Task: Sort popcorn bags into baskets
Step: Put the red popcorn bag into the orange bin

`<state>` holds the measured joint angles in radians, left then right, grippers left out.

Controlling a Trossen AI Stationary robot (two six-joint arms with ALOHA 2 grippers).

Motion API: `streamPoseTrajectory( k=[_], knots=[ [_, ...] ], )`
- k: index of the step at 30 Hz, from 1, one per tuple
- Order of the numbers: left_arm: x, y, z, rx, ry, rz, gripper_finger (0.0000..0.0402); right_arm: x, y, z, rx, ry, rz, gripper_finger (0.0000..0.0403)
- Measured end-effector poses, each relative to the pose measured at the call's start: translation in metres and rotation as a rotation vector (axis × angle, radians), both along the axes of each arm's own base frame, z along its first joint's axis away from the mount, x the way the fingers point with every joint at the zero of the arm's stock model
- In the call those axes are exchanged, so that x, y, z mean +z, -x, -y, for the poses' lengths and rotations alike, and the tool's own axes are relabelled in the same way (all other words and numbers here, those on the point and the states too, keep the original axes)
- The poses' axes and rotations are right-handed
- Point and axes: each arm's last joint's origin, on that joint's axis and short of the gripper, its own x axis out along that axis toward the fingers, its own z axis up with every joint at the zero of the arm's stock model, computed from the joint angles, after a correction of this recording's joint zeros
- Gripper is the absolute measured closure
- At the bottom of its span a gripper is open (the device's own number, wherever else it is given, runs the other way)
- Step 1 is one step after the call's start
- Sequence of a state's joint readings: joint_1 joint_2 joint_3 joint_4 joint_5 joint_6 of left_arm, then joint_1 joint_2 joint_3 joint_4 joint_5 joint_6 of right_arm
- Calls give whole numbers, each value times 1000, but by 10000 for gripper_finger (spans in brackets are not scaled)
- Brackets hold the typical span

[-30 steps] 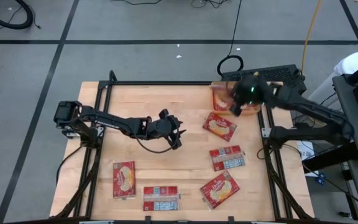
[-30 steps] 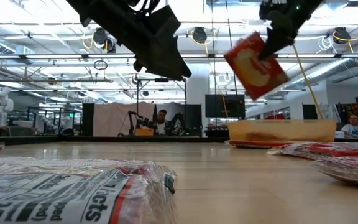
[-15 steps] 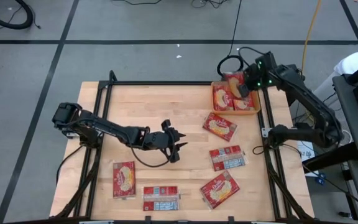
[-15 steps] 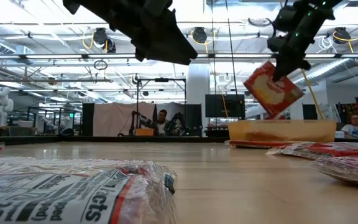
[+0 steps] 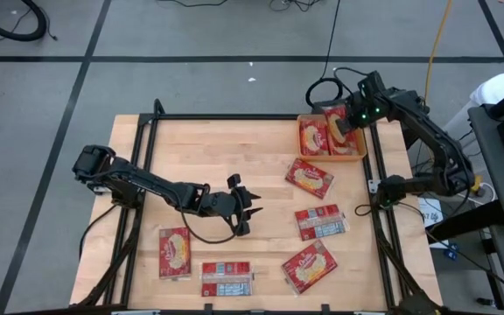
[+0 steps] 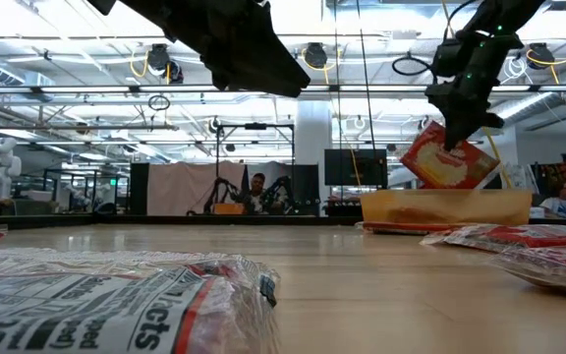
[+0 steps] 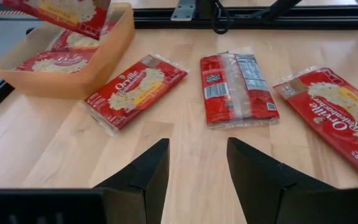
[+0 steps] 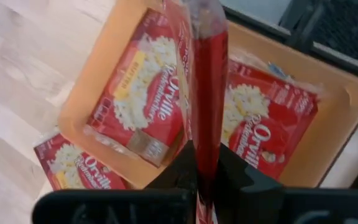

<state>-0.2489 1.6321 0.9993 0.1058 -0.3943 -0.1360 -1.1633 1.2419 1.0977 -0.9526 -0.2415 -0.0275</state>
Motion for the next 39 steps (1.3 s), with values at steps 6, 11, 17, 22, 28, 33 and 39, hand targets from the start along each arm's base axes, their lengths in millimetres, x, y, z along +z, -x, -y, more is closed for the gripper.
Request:
streamPoseTrajectory(
  k=[6,11,17,22,28,33,39],
  knots=[
    [0,1,3,-12,-4,-1,236,-1,0,1,-3,-5,-1,392],
    [0,1,3,-12,-4,-1,236,-3,0,1,4,-22,-13,386],
    [0,1,4,-12,3,-2,236,-8,-1,3,-5,-47,-41,375],
    [0,1,5,-14,5,-2,236,-8,-3,2,6,-44,-54,361],
    [0,1,5,-16,5,-1,236,-11,-4,1,7,-33,-87,326],
    [0,1,5,-16,5,-1,236,-15,-9,1,2,13,-134,301],
    [0,1,4,-15,-1,1,236,-8,-30,0,-33,105,-55,297]
  ],
)
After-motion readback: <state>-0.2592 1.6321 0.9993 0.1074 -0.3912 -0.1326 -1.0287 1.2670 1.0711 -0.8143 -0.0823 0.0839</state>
